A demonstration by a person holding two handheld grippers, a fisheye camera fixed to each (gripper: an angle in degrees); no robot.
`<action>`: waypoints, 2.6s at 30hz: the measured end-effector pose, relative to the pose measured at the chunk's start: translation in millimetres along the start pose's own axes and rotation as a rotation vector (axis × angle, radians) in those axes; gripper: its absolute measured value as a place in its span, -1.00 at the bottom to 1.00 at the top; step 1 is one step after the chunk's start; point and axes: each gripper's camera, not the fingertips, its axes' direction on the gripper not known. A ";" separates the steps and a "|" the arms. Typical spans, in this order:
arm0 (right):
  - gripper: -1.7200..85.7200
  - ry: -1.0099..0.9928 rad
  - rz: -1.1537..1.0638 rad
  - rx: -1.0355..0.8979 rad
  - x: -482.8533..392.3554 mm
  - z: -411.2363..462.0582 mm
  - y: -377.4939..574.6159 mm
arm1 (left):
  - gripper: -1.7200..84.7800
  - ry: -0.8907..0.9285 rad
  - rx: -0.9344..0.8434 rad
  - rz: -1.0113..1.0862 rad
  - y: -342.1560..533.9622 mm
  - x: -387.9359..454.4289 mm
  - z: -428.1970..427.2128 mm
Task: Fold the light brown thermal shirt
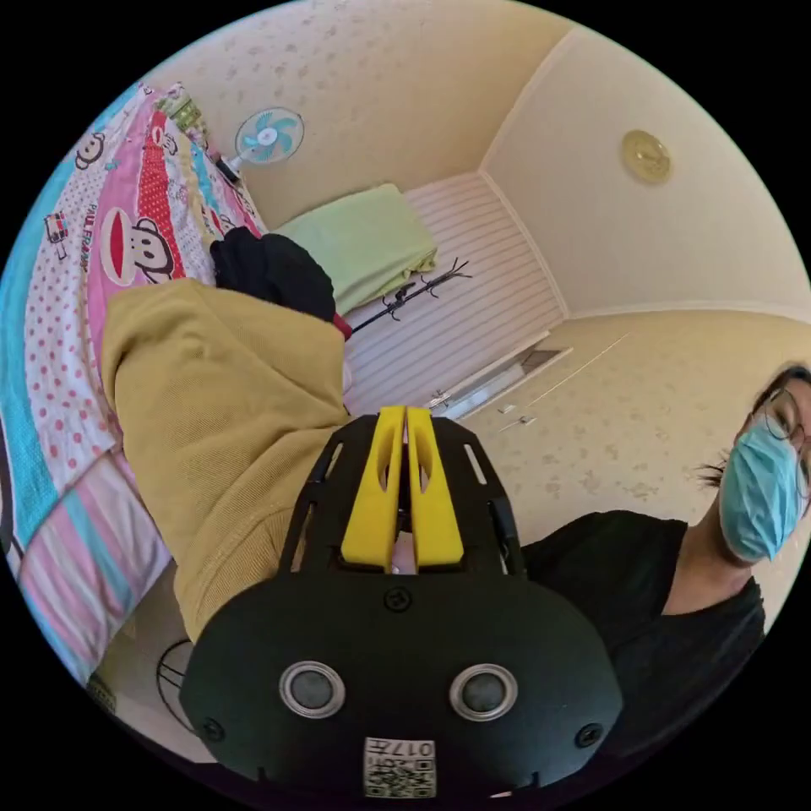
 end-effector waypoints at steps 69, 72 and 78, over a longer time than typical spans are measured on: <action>-0.61 0.812 -0.361 -0.299 -177.5 34.8 -10.5 | -0.84 -0.587 -0.079 -0.072 25.7 -159.0 -2.3; -0.60 0.787 -0.264 -0.575 -151.2 69.5 -1.8 | -0.84 -0.550 -0.079 -0.089 25.2 -157.6 -15.5; -0.81 1.254 -0.475 -0.783 -143.1 96.6 38.3 | -0.84 -0.465 -0.082 -0.096 24.4 -153.7 -43.8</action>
